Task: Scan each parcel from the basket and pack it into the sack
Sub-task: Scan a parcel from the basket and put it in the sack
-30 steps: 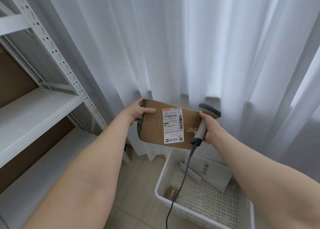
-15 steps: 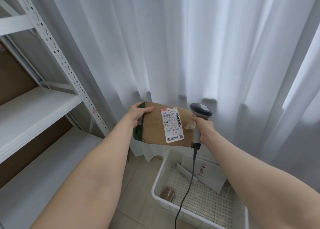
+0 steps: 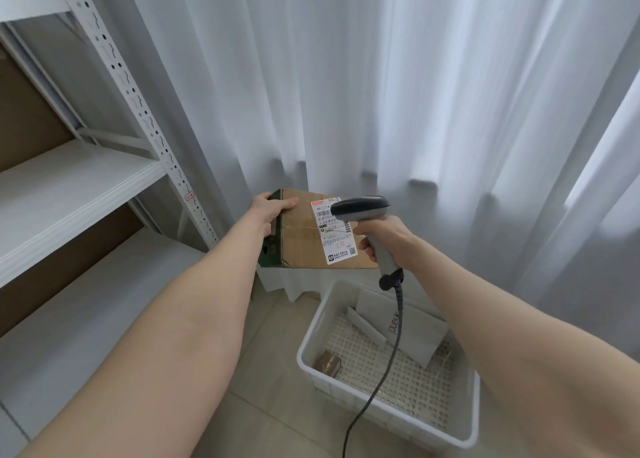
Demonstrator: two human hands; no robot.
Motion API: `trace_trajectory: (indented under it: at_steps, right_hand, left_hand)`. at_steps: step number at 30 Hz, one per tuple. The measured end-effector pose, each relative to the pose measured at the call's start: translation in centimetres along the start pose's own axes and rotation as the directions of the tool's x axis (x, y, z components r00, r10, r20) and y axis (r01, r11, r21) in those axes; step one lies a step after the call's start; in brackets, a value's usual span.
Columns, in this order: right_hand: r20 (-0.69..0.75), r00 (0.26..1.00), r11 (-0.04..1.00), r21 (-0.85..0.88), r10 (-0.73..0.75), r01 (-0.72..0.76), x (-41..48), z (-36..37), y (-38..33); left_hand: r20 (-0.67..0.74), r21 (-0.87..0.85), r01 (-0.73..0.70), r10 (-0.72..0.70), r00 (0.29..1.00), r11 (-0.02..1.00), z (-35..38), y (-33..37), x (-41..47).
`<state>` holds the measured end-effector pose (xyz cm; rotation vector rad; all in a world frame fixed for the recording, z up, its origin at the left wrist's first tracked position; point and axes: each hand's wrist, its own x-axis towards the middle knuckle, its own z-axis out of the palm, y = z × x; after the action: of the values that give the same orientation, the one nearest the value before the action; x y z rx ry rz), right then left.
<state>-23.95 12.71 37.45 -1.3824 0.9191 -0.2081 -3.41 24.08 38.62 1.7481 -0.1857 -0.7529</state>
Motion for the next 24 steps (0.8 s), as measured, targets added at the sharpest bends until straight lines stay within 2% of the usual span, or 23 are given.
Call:
trace_trajectory:
  at_steps: [24]
  right_hand:
    - [-0.087, 0.996, 0.993, -0.118, 0.005, -0.016, -1.4, 1.3, -1.3]
  left_hand:
    - [0.035, 0.034, 0.037, -0.038, 0.999, 0.999, -1.5, -1.0, 2.2]
